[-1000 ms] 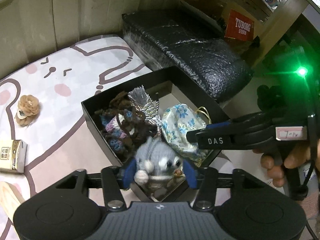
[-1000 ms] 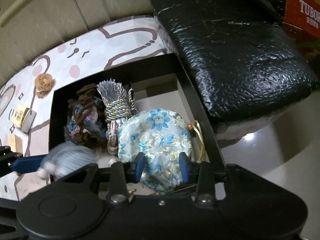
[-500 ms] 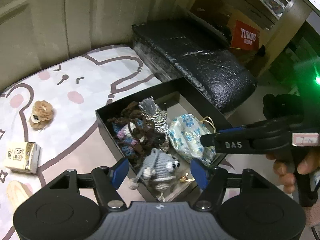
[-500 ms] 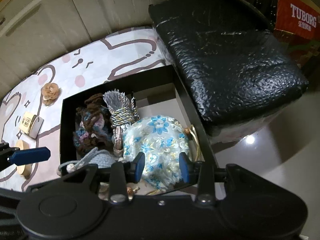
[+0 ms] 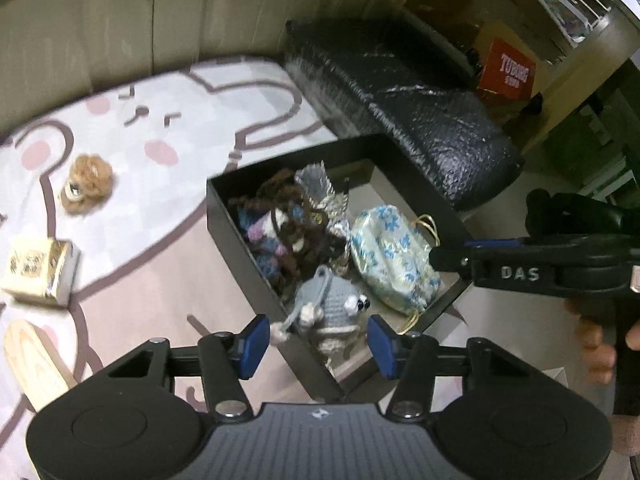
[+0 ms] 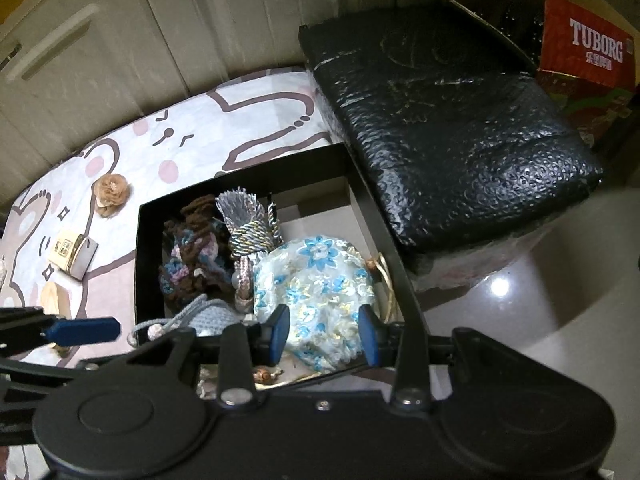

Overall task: Organize objects
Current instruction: 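Withdraw both open tools up out of the black box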

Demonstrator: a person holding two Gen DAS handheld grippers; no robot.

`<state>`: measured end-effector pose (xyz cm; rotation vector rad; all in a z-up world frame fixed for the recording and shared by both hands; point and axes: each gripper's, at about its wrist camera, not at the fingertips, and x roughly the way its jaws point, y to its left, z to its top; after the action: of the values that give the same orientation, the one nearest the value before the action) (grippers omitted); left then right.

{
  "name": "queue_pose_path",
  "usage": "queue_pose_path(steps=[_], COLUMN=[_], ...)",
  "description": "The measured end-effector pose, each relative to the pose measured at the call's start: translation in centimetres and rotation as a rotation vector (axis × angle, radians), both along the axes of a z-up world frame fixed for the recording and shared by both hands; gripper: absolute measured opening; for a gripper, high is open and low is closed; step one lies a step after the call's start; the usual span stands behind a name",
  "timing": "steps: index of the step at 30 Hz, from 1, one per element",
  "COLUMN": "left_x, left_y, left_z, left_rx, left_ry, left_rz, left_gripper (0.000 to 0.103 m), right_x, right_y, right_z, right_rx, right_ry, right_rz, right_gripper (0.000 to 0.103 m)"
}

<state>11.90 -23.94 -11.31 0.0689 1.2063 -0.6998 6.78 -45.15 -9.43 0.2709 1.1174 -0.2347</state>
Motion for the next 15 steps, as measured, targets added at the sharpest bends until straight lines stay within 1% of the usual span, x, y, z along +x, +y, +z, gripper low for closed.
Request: queue_pose_path(steps=[4,6,8,10,13,15], left_x=[0.2,0.2,0.3,0.2,-0.4,-0.5], left_y=[0.1,0.4,0.7,0.7,0.2,0.0], left_z=[-1.1,-1.2,-0.9,-0.5,0.3,0.8], left_rx=[0.005,-0.008,-0.039,-0.091,-0.105,-0.089], left_ry=[0.057,0.082,0.097,0.128,0.104,0.064], left_rz=[0.004,0.015,0.025,0.018,-0.013,-0.01], left_gripper=[0.054,0.054,0.054,0.054,0.054,0.054], right_x=[-0.1,-0.1,-0.2,-0.1,-0.1,-0.2], right_y=[0.1,0.0,0.0,-0.1,-0.1,0.0], right_z=[0.1,0.1,0.1,0.0,0.1,0.1], right_rx=[0.001,0.002,0.005,0.007,0.008,0.009], right_ry=[-0.002,-0.003,-0.002,-0.001,-0.003,-0.005], right_rz=[0.003,0.001,-0.002,-0.002,-0.004,-0.005], right_gripper=[0.038,0.039,0.039,0.039,0.039,0.039])
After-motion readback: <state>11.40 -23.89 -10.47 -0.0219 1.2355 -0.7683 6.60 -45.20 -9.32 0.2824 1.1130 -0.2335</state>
